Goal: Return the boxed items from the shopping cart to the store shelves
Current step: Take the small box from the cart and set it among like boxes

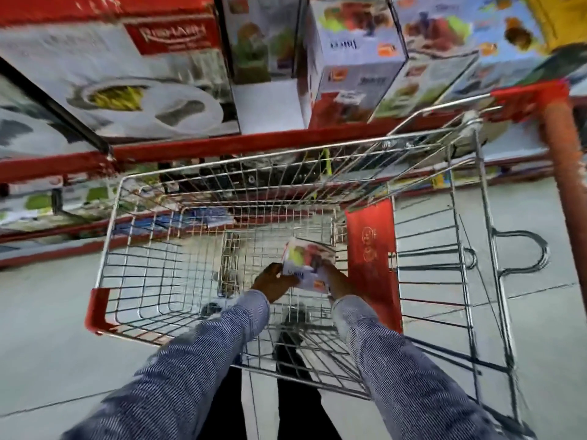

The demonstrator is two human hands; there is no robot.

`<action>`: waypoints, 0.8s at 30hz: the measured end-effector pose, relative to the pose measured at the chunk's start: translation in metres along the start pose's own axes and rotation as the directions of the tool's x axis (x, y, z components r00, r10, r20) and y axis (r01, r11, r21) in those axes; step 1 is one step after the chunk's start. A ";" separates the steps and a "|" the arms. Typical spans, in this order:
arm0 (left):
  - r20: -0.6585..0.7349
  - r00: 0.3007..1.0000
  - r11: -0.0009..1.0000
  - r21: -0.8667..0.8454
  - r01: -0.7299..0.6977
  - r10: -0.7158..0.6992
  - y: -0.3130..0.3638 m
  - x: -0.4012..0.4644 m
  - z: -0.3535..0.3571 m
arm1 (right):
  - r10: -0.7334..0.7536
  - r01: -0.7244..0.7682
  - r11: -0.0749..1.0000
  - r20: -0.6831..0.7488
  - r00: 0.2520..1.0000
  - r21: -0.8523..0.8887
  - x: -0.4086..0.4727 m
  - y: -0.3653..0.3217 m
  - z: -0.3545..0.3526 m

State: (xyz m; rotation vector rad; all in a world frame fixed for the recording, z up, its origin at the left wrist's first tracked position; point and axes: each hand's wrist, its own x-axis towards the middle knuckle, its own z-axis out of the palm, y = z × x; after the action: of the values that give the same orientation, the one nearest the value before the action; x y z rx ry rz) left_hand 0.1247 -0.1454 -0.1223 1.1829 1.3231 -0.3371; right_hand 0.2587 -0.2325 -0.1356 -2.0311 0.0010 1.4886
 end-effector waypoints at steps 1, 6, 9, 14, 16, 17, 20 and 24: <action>-0.018 1.000 1.000 -0.005 -0.010 0.010 -0.002 -0.002 0.004 | 0.023 -0.023 1.000 -0.001 1.000 0.001 -0.003 -0.003 0.000; -0.067 0.997 0.992 -0.116 -0.049 0.042 0.004 -0.009 -0.003 | -0.168 0.151 0.978 -0.117 0.979 -0.146 -0.012 -0.013 -0.002; -0.171 0.982 0.972 -0.207 -0.113 0.078 0.020 -0.039 -0.019 | -0.289 0.270 0.943 -0.074 0.955 -0.193 -0.053 -0.052 -0.005; -0.352 0.896 0.876 -0.297 -0.381 0.270 0.044 -0.095 -0.060 | -0.515 0.519 0.855 -0.135 0.847 -0.009 -0.095 -0.094 -0.010; -0.429 0.821 0.820 -0.256 -0.512 0.378 0.061 -0.130 -0.077 | -0.619 0.628 0.778 -0.154 0.770 0.012 -0.137 -0.123 -0.009; -0.459 0.778 0.789 -0.231 -0.570 0.428 0.068 -0.144 -0.086 | -0.662 0.673 0.740 -0.161 0.732 0.016 -0.154 -0.137 -0.008; -0.513 0.639 0.684 -0.131 -0.718 0.573 0.093 -0.186 -0.113 | -0.769 0.780 0.626 -0.175 0.614 -0.015 -0.194 -0.176 -0.005; -0.554 0.540 0.622 -0.051 -0.781 0.633 0.118 -0.216 -0.153 | -0.846 0.860 0.509 -0.199 0.494 -0.029 -0.235 -0.217 0.001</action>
State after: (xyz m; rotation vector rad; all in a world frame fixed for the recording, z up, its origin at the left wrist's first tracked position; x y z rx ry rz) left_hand 0.0663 -0.0606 0.1487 1.4945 1.1097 0.8127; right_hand 0.2463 -0.1365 0.1696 -1.6535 -0.7730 0.6152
